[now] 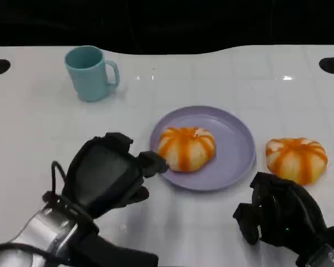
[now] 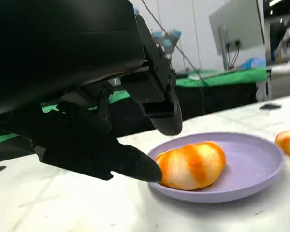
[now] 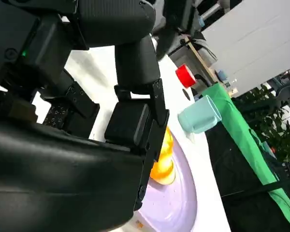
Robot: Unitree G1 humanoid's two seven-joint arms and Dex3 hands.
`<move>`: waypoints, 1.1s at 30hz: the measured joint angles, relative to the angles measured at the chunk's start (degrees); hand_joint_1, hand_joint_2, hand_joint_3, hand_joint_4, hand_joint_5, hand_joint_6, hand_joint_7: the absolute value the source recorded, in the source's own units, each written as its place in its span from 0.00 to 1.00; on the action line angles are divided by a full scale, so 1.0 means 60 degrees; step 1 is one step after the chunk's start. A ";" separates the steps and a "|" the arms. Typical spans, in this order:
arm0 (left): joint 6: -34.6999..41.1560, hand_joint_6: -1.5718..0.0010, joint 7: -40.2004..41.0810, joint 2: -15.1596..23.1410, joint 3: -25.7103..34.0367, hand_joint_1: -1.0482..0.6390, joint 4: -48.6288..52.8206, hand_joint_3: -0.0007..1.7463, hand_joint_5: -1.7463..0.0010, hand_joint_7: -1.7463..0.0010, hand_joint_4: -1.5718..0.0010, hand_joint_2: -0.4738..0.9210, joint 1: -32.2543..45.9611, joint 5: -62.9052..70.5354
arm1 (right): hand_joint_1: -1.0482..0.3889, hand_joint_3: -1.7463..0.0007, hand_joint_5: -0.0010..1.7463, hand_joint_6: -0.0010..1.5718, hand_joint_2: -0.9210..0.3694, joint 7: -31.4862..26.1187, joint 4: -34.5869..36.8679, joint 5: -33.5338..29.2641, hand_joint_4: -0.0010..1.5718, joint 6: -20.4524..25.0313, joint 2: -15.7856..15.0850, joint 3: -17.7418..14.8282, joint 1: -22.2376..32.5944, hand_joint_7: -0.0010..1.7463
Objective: Grasp the bread from the table and place it into the plate.
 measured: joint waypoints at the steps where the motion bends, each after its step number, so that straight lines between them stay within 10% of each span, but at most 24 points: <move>1: -0.0145 0.45 0.0261 -0.0008 0.0046 0.41 0.0087 0.75 0.01 0.47 0.43 0.55 0.0124 -0.0037 | 0.00 0.18 0.88 0.93 0.66 0.0000 -0.0003 0.0000 0.89 0.0000 -0.0002 0.0000 0.0000 0.64; 15: -0.3326 0.43 0.2495 -0.0357 0.0398 0.40 0.2308 0.98 0.00 0.18 0.36 0.55 0.0992 -0.2223 | 0.00 0.15 0.90 0.92 0.68 -0.0030 -0.0118 -0.0001 0.87 0.0063 -0.0054 0.0001 0.0043 0.67; 33: -0.4214 0.45 -0.4977 -0.2380 0.1314 0.31 0.3888 0.79 0.00 0.13 0.50 0.63 0.1970 -1.1019 | 0.00 0.16 0.91 0.92 0.67 -0.0097 -0.0364 -0.0016 0.88 0.0091 -0.0086 0.0049 0.0198 0.68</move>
